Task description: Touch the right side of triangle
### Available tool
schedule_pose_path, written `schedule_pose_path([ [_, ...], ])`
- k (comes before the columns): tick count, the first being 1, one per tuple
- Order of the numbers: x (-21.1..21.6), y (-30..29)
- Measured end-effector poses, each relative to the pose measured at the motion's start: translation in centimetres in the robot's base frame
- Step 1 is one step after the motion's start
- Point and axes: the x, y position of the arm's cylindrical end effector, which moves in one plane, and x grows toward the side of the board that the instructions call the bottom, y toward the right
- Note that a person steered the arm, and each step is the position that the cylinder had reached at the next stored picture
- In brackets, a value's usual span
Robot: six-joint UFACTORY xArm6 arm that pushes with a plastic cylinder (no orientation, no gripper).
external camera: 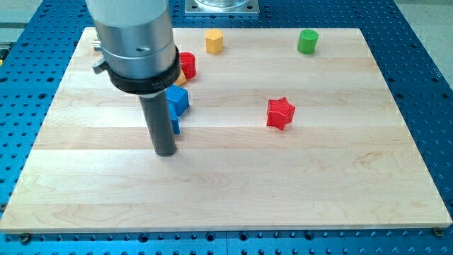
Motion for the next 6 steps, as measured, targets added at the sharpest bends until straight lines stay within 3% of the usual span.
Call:
schedule_pose_path([
  [1, 0.3, 3.0],
  [2, -2.0, 4.6],
  [3, -5.1, 4.3],
  [6, -5.0, 2.9],
])
